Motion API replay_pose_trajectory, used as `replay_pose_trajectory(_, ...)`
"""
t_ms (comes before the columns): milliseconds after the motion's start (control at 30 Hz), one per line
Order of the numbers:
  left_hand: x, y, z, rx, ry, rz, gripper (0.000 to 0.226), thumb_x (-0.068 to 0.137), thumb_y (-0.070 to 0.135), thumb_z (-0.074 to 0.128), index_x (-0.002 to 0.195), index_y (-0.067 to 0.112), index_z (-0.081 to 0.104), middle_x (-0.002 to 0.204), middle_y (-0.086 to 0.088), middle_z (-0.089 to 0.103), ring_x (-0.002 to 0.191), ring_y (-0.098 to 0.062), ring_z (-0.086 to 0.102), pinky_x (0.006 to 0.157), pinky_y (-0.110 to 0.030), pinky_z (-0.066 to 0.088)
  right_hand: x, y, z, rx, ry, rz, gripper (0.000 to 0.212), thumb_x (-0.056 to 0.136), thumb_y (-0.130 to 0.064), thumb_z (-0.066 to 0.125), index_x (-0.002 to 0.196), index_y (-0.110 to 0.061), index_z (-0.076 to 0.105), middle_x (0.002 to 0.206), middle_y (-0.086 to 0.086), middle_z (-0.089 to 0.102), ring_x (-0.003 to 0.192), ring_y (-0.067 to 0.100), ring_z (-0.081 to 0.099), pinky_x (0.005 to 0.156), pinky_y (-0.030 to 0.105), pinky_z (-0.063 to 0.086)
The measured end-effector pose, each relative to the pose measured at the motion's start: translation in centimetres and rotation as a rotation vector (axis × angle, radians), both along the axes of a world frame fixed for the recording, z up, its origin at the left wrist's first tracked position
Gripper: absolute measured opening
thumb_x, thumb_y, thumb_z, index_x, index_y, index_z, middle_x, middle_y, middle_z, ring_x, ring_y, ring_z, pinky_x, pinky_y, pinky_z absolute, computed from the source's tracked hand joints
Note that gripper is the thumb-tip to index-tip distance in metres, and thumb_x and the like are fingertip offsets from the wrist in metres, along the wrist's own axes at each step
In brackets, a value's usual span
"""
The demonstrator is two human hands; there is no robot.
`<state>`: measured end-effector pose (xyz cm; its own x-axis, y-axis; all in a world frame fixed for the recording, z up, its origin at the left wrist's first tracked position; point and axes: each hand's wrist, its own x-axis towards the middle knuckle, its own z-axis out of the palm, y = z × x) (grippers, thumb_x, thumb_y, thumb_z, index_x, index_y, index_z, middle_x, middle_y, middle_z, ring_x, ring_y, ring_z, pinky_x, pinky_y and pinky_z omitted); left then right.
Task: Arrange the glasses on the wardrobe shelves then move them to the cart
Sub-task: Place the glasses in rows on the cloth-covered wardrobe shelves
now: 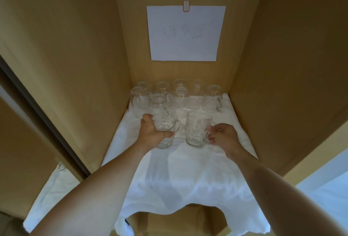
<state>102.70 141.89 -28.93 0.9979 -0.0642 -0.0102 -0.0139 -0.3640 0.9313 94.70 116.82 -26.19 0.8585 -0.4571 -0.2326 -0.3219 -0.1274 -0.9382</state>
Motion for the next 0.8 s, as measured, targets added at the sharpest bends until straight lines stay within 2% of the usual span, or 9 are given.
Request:
replay_pose_trajectory(133,0.0,0.0,0.2,-0.015,0.025,-0.009,0.118,0.037,0.044,0.095,0.132,0.020,0.029,0.141,-0.005,0.033,0.128,-0.021,0.042,0.111,-0.038,0.043,0.7,-0.7,1.3,-0.079,0.026,-0.037,0.032,0.098,-0.035,0.066,0.087,-0.006,0.068,0.063,0.013,0.071,0.051,0.027,0.069,0.047,0.032,0.055)
replay_pose_trajectory(233,0.1,0.0,0.1,-0.023,0.029,-0.005,0.115,0.039,0.042,0.095,0.130,0.021,0.029,0.140,-0.004,0.033,0.128,-0.021,0.042,0.110,-0.036,0.043,1.3,-1.6,2.1,0.057,0.117,-0.096,0.038,0.100,-0.035,0.064,0.079,-0.003,0.063,0.052,0.009,0.063,0.039,0.020,0.056,0.039,0.023,0.041)
replay_pose_trajectory(300,0.1,0.0,0.1,-0.015,0.030,-0.006,0.114,0.038,0.043,0.095,0.128,0.023,0.029,0.138,-0.004,0.033,0.127,-0.021,0.043,0.110,-0.036,0.043,1.6,-1.9,2.1,0.159,0.178,-0.088,0.033,0.101,-0.029,0.062,0.079,-0.004,0.061,0.048,0.005,0.057,0.036,0.016,0.047,0.037,0.021,0.033)
replay_pose_trajectory(367,0.1,0.1,0.1,-0.018,0.040,-0.010,0.113,0.038,0.043,0.096,0.127,0.024,0.029,0.139,-0.004,0.033,0.128,-0.021,0.043,0.111,-0.038,0.043,1.4,-2.0,1.7,0.286,0.250,-0.070,0.020,0.103,-0.023,0.056,0.090,-0.009,0.063,0.050,0.002,0.057,0.039,0.012,0.045,0.035,0.020,0.030)
replay_pose_trajectory(433,0.1,0.1,0.2,-0.020,0.044,-0.011,0.114,0.039,0.042,0.096,0.128,0.023,0.029,0.139,-0.004,0.032,0.129,-0.021,0.043,0.112,-0.039,0.043,0.9,-1.9,0.9,0.508,0.325,-0.067,0.015,0.104,-0.018,0.050,0.092,-0.015,0.058,0.062,0.001,0.058,0.041,0.007,0.046,0.032,0.016,0.030)
replay_pose_trajectory(533,0.2,0.2,0.1,-0.022,0.044,-0.019,0.112,0.045,0.035,0.099,0.131,0.020,0.029,0.140,-0.005,0.032,0.130,-0.022,0.042,0.112,-0.040,0.042,0.2,-1.6,-0.5,0.842,0.385,-0.116,0.020,0.105,-0.017,0.046,0.092,-0.008,0.057,0.079,0.006,0.057,0.033,0.008,0.053,0.028,0.015,0.037)
replay_pose_trajectory(600,0.2,0.3,0.2,-0.023,0.046,-0.020,0.113,0.044,0.035,0.098,0.132,0.019,0.029,0.140,-0.005,0.032,0.130,-0.022,0.042,0.112,-0.040,0.042,0.0,-1.4,-1.0,0.914,0.398,-0.167,0.021,0.105,-0.015,0.045,0.095,-0.002,0.059,0.081,0.009,0.059,0.035,0.014,0.058,0.029,0.018,0.042)
replay_pose_trajectory(700,0.2,0.2,0.6,-0.014,0.057,-0.022,0.116,0.039,0.042,0.095,0.132,0.020,0.029,0.141,-0.005,0.032,0.130,-0.021,0.042,0.112,-0.040,0.043,0.1,-1.4,-1.0,0.829,0.382,-0.186,0.025,0.105,-0.018,0.045,0.098,-0.002,0.063,0.087,0.013,0.064,0.053,0.023,0.067,0.038,0.027,0.052)
replay_pose_trajectory(800,0.3,0.1,0.7,-0.015,0.059,-0.026,0.116,0.040,0.042,0.095,0.133,0.019,0.028,0.142,-0.005,0.032,0.131,-0.021,0.042,0.112,-0.040,0.042,1.0,-1.6,-0.7,0.286,0.420,-0.158,0.044,0.104,-0.040,0.047,0.102,0.002,0.060,0.090,0.016,0.064,0.074,0.032,0.067,0.067,0.044,0.062)
